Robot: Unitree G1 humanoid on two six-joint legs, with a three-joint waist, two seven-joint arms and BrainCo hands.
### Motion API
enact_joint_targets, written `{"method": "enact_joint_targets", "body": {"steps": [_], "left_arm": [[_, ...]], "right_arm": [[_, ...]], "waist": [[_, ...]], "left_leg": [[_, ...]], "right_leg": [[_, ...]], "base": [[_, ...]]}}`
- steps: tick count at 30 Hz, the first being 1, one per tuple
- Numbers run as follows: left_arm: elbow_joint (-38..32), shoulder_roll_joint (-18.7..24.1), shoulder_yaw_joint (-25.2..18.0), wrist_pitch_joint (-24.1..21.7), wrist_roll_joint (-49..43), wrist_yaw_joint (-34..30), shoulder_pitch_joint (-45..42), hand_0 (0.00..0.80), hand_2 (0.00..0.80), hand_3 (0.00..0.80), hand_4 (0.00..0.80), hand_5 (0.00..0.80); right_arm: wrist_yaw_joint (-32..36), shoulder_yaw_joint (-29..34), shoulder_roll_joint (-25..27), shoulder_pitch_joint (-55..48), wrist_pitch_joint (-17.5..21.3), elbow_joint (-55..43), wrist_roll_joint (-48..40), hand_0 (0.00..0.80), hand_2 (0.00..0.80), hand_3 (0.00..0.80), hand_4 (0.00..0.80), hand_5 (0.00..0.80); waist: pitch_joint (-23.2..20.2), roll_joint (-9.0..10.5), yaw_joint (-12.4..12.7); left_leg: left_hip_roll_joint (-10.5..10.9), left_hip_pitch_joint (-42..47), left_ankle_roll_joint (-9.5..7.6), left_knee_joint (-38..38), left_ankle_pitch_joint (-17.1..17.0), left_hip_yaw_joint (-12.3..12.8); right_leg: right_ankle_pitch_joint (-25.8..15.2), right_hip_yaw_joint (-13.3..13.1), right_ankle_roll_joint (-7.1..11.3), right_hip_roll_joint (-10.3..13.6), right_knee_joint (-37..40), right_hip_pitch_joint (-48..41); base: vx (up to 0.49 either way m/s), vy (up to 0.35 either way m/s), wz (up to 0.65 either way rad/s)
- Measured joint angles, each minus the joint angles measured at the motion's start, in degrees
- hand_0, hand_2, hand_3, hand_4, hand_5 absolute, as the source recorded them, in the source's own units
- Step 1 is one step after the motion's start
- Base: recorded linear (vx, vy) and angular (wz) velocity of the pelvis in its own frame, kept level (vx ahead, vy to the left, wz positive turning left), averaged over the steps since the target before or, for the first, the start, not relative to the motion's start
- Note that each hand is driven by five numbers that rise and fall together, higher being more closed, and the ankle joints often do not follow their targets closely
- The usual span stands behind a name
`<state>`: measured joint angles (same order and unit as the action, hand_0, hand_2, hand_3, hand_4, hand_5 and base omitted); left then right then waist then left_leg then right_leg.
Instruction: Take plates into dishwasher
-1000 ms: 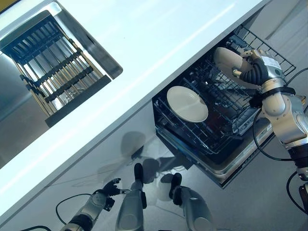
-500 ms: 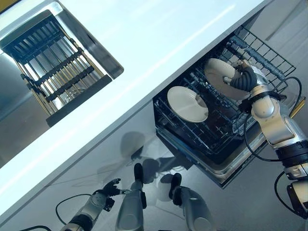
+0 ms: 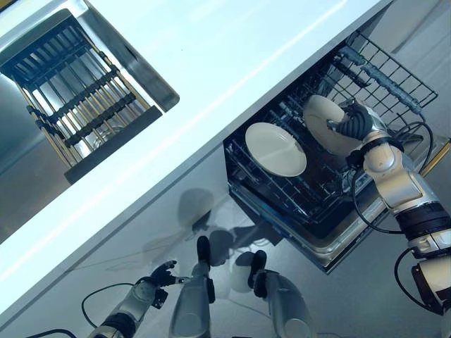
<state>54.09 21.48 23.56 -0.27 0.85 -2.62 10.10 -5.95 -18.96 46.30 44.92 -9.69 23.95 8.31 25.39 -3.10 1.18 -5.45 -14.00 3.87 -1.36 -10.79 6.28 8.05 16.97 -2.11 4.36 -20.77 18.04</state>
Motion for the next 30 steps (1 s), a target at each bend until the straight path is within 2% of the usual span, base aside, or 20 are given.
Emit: {"method": "enact_joint_targets", "body": {"steps": [9, 11, 30], "left_arm": [[-0.1, 0.0, 0.3, 0.0, 0.1, 0.0, 0.3, 0.000, 0.000, 0.000, 0.000, 0.000], [-0.2, 0.0, 1.2, 0.0, 0.1, 0.0, 0.8, 0.000, 0.000, 0.000, 0.000, 0.000], [-0.8, -0.1, 1.2, 0.0, 0.2, 0.0, 1.3, 0.000, 0.000, 0.000, 0.000, 0.000]], "right_arm": [[-0.1, -2.4, -0.6, 2.3, -0.3, 1.6, 0.0, 0.800, 0.800, 0.800, 0.800, 0.800], [-0.2, -2.5, -0.7, 2.3, -0.2, 2.2, 0.0, 0.800, 0.800, 0.800, 0.800, 0.800], [-0.9, -4.3, -3.8, 4.9, -0.2, 3.8, 0.6, 0.800, 0.800, 0.800, 0.800, 0.800]], "waist": [[0.2, -1.30, 0.1], [0.3, -1.56, 1.2], [0.3, -1.86, 1.5]], "left_leg": [[0.0, -0.9, 0.06, 0.0, -0.2, 0.0], [0.0, -1.0, 0.07, 0.0, -0.3, 0.0], [0.3, -1.9, 0.14, 0.1, -0.6, -0.2]], "right_leg": [[0.2, 0.0, -0.21, 0.1, -0.8, 1.3], [0.4, 0.0, -0.25, 0.2, -1.0, 1.6], [0.7, 0.1, -0.10, 0.6, -1.7, 2.6]], "base": [[0.000, 0.000, 0.00], [0.000, 0.000, 0.00], [0.000, 0.000, 0.00]]}}
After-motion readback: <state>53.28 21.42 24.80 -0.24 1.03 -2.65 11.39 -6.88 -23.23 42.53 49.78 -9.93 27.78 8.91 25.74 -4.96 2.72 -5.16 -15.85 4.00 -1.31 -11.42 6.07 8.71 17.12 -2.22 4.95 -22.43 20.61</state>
